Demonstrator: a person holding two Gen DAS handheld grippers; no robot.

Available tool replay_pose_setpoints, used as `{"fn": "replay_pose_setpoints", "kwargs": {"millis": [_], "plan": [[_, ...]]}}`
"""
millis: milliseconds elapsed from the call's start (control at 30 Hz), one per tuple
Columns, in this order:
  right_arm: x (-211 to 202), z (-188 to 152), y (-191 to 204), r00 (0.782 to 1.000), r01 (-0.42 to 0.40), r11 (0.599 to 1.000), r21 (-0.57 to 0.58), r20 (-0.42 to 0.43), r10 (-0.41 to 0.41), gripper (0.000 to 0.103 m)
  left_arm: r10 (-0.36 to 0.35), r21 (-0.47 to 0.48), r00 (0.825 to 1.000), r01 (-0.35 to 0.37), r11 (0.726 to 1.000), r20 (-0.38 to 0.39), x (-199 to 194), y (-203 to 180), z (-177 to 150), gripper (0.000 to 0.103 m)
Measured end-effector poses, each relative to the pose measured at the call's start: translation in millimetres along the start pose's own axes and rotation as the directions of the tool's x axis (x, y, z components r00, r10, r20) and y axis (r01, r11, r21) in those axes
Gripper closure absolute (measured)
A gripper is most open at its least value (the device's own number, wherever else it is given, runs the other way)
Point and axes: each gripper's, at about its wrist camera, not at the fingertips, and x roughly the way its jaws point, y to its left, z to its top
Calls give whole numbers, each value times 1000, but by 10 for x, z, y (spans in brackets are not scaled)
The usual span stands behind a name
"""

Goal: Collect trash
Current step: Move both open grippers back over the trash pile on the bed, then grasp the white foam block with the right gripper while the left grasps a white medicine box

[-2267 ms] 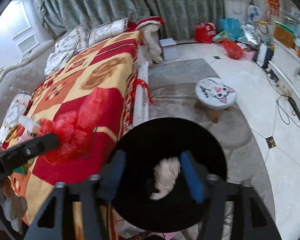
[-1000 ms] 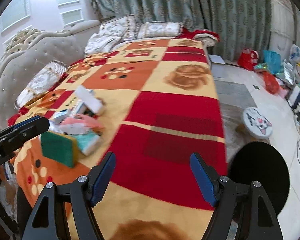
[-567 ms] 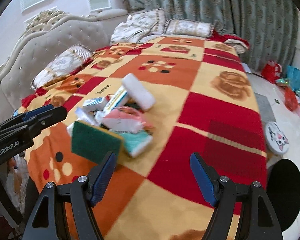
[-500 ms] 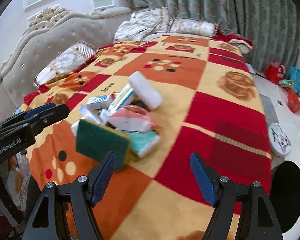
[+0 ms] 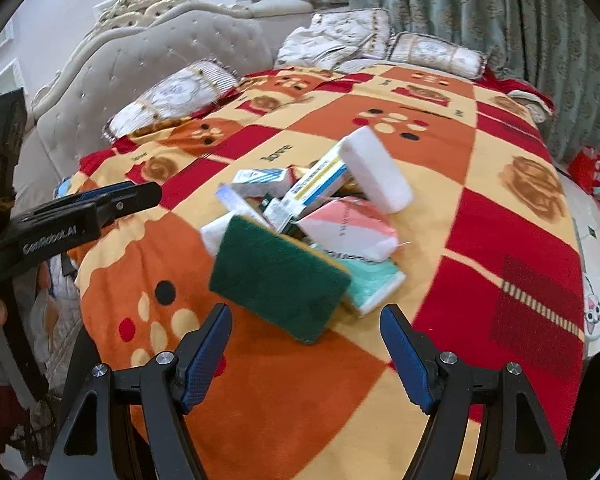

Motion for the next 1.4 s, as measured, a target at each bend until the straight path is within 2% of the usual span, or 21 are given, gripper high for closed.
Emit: {"fn": "replay_pose_setpoints", "kwargs": {"millis": [233,333,467,600,767,933,967,1000,1067,1200,1333,1400], "plan": [[109,40,10,999,-34,999,1,-25,34,29,2,-19,999,-2,1000,-36,125,139,-31,55],[117,94,-51,1000,-5,1000,1,-25,5,29,5,-20,998,-6,1000,-59,236,133,-2,55],[83,250,-196,1000,23,1000,17,-7,-23,29,-53,-81,994,46,996,-96,445,147,90,55],[108,530,-378,998,55,998,32,21,-56,29,-69,-115,989,54,992,-129,680,115,179,55],[369,850,-554,998,66,997,36,18,-66,29,-95,-155,982,70,985,-163,939,83,254,55],[739,1025,-655,998,61,998,11,11,-62,29,-105,-160,977,76,984,-184,1161,-5,306,55],[793,1040,-673,998,59,998,8,17,-60,31,-111,-164,978,82,983,-175,1170,-10,314,55],[848,1055,-688,998,56,998,6,25,-57,44,-111,-163,979,83,983,-171,1186,-25,329,55],[907,1053,-715,999,44,999,11,23,-44,62,-114,-163,979,87,983,-168,1205,-29,342,56],[915,1031,-710,999,23,1000,4,30,-23,64,-142,-205,972,103,973,-187,1245,-3,386,58],[848,1007,-676,999,16,1000,-26,35,-15,64,-139,-226,976,100,969,-165,1199,11,427,57],[844,1004,-679,999,-1,1000,-20,36,2,64,-155,-233,970,109,966,-187,1246,-6,418,57]]}}
